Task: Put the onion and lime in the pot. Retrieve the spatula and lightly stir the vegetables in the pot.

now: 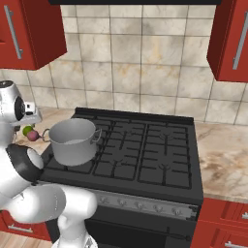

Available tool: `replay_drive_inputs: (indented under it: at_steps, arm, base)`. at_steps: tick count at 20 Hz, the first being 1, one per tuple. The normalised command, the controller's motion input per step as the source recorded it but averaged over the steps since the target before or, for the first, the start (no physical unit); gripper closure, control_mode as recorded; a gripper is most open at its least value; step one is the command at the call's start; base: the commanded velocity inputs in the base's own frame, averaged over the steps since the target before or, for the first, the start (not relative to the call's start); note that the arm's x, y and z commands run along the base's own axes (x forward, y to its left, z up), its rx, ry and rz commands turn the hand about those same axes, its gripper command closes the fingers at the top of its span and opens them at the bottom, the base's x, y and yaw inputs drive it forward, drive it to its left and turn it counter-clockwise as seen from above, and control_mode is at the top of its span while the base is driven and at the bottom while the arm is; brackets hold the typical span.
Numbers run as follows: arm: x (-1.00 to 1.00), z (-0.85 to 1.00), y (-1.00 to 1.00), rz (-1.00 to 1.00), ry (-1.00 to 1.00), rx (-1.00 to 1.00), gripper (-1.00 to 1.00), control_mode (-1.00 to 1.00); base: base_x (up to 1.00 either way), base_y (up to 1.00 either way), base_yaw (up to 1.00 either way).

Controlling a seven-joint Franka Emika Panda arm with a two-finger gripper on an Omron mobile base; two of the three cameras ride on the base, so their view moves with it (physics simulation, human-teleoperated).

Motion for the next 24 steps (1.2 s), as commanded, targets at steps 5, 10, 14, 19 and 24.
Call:
replay_drive_inputs:
  at_steps: [5, 10, 14, 19, 24]
  arm:
    - [0.39, -0.22, 0.16, 0.00, 0.00, 0.00, -1.00, -1.00]
    - [0.44, -0.18, 0.08, -0.01, 0.00, 0.00, -1.00, -1.00]
    - [0.35, -0.13, 0.20, 0.00, 0.00, 0.00, -1.00, -1.00]
    - [0.10, -0.09, 0.10, 0.00, 0.07, 0.00, -1.00, -1.00]
    - [0.00, -0.12, 0.07, 0.00, 0.08, 0.00, -1.00, -1.00]
  base:
    - [0.00, 0.00, 0.00]
    - [0.00, 0.00, 0.00]
    - [0.00, 0.00, 0.00]
    - [0.00, 0.00, 0.00]
    - [0.00, 0.00, 0.00]
